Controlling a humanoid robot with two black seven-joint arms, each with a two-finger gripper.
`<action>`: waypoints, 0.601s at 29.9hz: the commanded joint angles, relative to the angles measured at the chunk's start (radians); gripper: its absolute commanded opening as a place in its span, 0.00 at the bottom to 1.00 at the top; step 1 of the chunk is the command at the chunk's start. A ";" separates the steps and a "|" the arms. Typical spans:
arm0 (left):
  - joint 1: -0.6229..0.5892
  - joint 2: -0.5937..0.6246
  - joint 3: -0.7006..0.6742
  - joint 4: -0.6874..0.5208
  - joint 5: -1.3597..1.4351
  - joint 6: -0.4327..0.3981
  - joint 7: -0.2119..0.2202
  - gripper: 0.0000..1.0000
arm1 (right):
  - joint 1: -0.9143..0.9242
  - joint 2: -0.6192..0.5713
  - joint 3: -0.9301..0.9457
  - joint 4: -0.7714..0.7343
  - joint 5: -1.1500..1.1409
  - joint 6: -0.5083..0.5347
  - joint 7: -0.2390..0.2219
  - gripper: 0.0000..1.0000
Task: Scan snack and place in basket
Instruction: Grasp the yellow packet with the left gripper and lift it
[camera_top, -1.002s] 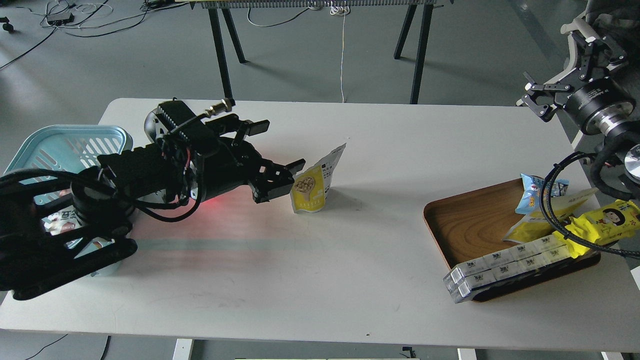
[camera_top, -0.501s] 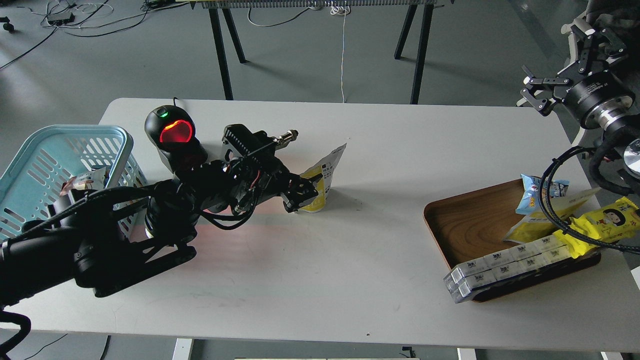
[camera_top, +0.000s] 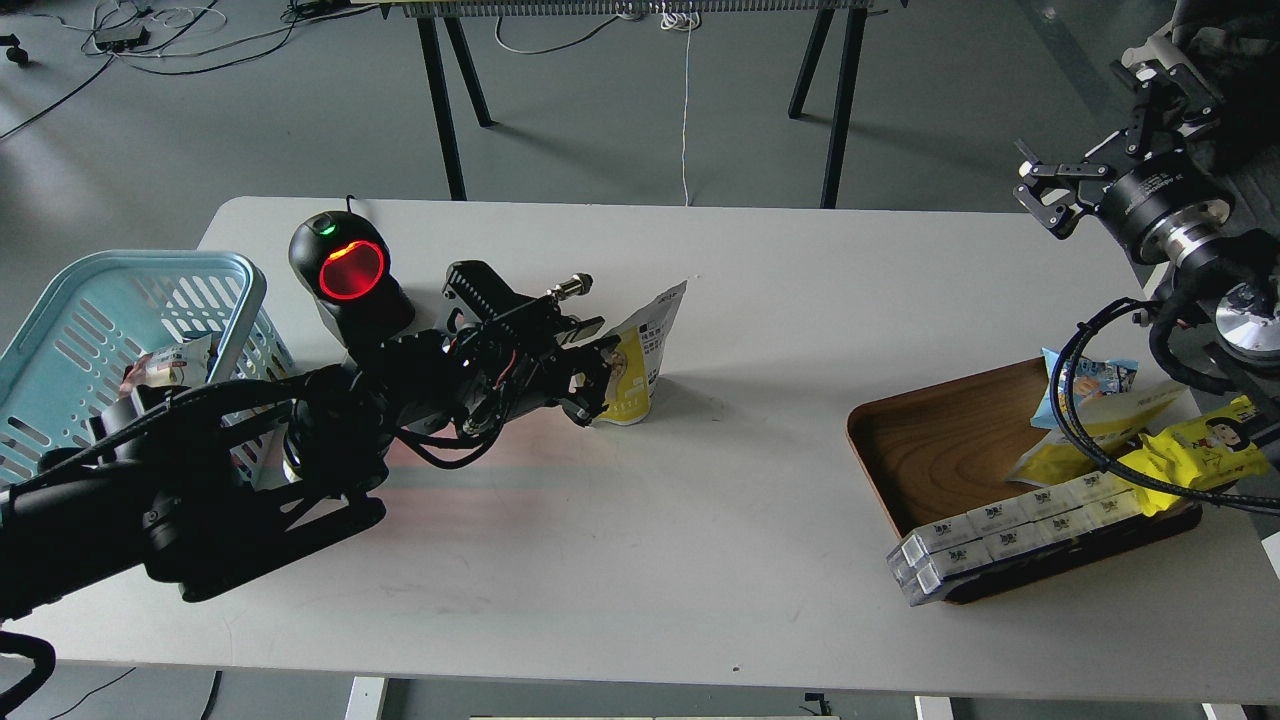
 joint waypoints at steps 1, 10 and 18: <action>0.020 0.000 -0.006 -0.004 0.000 0.026 -0.010 0.00 | 0.006 0.000 0.002 -0.002 0.000 0.002 0.000 0.97; 0.026 0.039 -0.076 -0.068 0.000 0.038 -0.011 0.00 | 0.006 0.000 0.003 -0.004 0.000 0.002 0.000 0.97; 0.009 0.243 -0.225 -0.176 -0.065 -0.022 -0.068 0.00 | 0.007 0.000 0.006 -0.002 0.002 0.003 0.000 0.97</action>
